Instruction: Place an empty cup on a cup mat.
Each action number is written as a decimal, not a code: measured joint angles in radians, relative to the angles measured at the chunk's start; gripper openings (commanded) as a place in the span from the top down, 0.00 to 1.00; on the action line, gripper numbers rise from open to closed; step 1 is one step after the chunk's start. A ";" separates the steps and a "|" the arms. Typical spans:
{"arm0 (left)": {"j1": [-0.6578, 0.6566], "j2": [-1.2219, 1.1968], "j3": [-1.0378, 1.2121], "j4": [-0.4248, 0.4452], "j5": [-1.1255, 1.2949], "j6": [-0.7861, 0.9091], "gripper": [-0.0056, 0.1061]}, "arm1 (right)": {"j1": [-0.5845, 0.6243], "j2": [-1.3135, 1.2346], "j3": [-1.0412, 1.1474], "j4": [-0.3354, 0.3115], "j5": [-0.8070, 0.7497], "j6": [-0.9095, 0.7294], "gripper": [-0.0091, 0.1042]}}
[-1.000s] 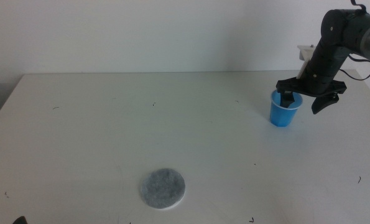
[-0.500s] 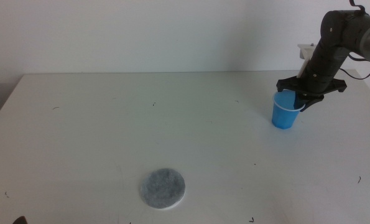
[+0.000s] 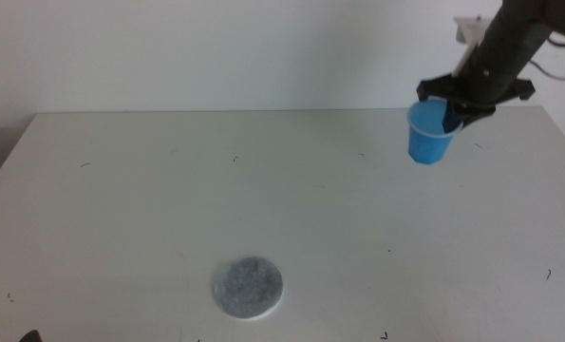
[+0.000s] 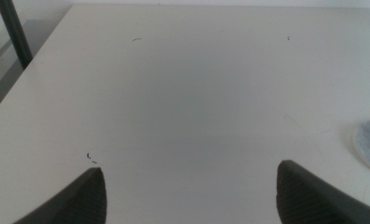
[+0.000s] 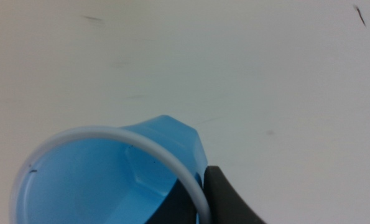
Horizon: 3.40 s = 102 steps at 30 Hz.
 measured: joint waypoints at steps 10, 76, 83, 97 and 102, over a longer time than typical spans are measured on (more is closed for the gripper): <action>0.000 0.000 0.000 0.000 0.000 0.000 0.01 | 0.173 -0.173 0.000 0.027 0.060 0.014 0.93; 0.000 0.000 0.000 0.000 0.000 0.000 0.01 | 0.612 0.142 0.000 0.044 0.046 0.013 0.64; 0.000 0.000 0.000 0.000 0.000 0.000 0.01 | 0.612 0.123 0.000 0.044 0.046 0.012 0.43; 0.000 0.000 0.000 0.000 0.000 0.000 0.01 | 0.505 -0.271 -0.054 -0.060 0.064 -0.003 0.39; 0.000 0.000 0.000 0.000 0.000 0.000 0.01 | 0.432 -0.416 -0.049 -0.105 0.072 -0.001 0.35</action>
